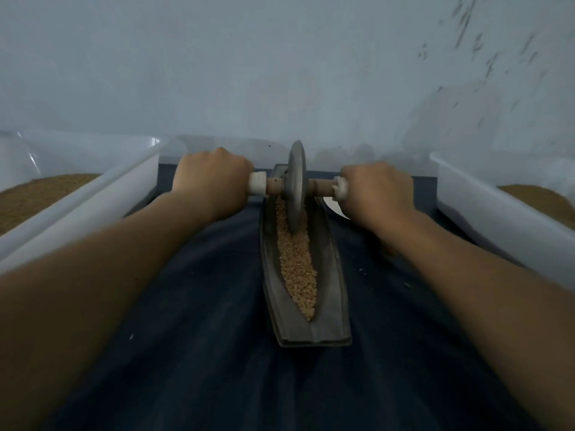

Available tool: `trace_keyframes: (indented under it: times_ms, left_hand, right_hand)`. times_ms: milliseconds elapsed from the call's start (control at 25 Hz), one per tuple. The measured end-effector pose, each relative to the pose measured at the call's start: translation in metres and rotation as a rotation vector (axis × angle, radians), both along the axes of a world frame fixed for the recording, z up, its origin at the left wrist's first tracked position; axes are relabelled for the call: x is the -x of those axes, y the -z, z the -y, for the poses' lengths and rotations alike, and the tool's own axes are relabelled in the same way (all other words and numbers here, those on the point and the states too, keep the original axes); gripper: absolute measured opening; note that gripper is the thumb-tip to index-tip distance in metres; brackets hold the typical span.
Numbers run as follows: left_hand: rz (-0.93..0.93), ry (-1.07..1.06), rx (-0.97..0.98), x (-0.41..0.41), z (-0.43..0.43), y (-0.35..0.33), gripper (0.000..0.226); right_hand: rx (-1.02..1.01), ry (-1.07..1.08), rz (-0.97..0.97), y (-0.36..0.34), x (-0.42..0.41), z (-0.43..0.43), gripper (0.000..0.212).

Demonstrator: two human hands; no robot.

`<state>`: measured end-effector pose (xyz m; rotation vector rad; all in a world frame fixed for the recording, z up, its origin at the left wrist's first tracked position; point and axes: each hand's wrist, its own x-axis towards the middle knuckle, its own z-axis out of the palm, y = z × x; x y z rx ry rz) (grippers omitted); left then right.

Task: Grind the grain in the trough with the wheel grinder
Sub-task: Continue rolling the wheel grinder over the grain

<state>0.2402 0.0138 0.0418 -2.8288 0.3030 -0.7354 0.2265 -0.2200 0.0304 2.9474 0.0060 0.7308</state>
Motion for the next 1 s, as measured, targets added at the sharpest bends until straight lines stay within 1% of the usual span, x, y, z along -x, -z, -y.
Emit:
trace_keyframes:
  times_ms: [40,80,120,200,240,280,320,360,400,440,480,520,560,600,680,720,760,800,880,920,1000]
  left_hand:
    - [-0.008,0.01,-0.019,0.002,-0.001,-0.003,0.014]
    - [0.021,0.042,-0.049,0.011,-0.007,-0.001,0.01]
    - [0.083,0.097,-0.08,0.025,-0.016,0.006,0.006]
    - [0.165,0.221,-0.117,0.056,-0.03,0.019,0.023]
    - [0.185,0.257,-0.107,0.059,-0.035,0.017,0.03]
    - [0.168,0.255,-0.1,0.052,-0.035,0.014,0.03]
    - [0.166,0.231,-0.109,0.046,-0.032,0.015,0.024]
    - [0.159,0.161,-0.122,0.038,-0.025,0.016,0.014]
    - [0.12,0.076,-0.107,0.025,-0.014,0.013,0.005]
    - [0.088,0.019,-0.104,0.011,-0.004,0.008,0.006]
    - [0.067,0.006,-0.101,0.002,0.004,0.0,0.011]
    - [0.045,-0.001,-0.105,-0.004,0.008,-0.005,0.014]
    - [0.031,0.007,-0.11,-0.003,0.007,-0.008,0.014]
    - [0.026,0.03,-0.111,0.005,0.002,-0.006,0.013]
    - [0.101,0.136,-0.074,0.034,-0.018,0.013,0.007]
    - [0.151,0.197,-0.075,0.053,-0.028,0.022,0.012]
    - [0.182,0.25,-0.056,0.065,-0.035,0.027,0.019]
    - [0.204,0.276,-0.042,0.065,-0.041,0.028,0.024]
    - [0.175,0.222,-0.014,0.052,-0.037,0.03,0.025]
    - [0.144,0.145,-0.002,0.042,-0.03,0.031,0.021]
    - [0.062,0.026,0.043,0.016,-0.009,0.018,0.005]
  right_hand:
    - [0.012,-0.024,-0.036,-0.002,0.003,0.004,0.014]
    - [0.058,-0.087,-0.01,-0.002,0.015,0.012,0.018]
    - [0.137,-0.165,0.089,0.004,0.033,0.02,0.022]
    - [0.19,-0.243,0.275,0.017,0.068,0.03,0.018]
    - [0.182,-0.259,0.297,0.02,0.074,0.034,0.02]
    - [0.174,-0.259,0.269,0.021,0.069,0.035,0.02]
    - [0.179,-0.218,0.247,0.02,0.059,0.031,0.021]
    - [0.202,-0.154,0.205,0.018,0.045,0.022,0.024]
    - [0.166,-0.102,0.135,0.015,0.026,0.015,0.024]
    - [0.09,-0.072,0.04,0.007,0.009,0.009,0.019]
    - [0.007,-0.06,-0.048,0.0,-0.005,0.006,0.013]
    - [-0.042,-0.061,-0.105,-0.003,-0.014,0.005,0.012]
    - [-0.039,-0.071,-0.136,-0.003,-0.012,0.007,0.014]
    - [-0.001,-0.094,-0.117,-0.002,-0.002,0.011,0.018]
    - [0.16,-0.207,0.128,0.009,0.036,0.021,0.025]
    - [0.21,-0.236,0.234,0.013,0.059,0.025,0.027]
    - [0.214,-0.276,0.318,0.016,0.073,0.03,0.027]
    - [0.205,-0.286,0.324,0.015,0.073,0.035,0.027]
    - [0.239,-0.228,0.251,0.009,0.057,0.026,0.029]
    - [0.264,-0.17,0.199,0.009,0.042,0.016,0.029]
    - [0.148,-0.065,0.083,-0.003,0.012,-0.001,0.014]
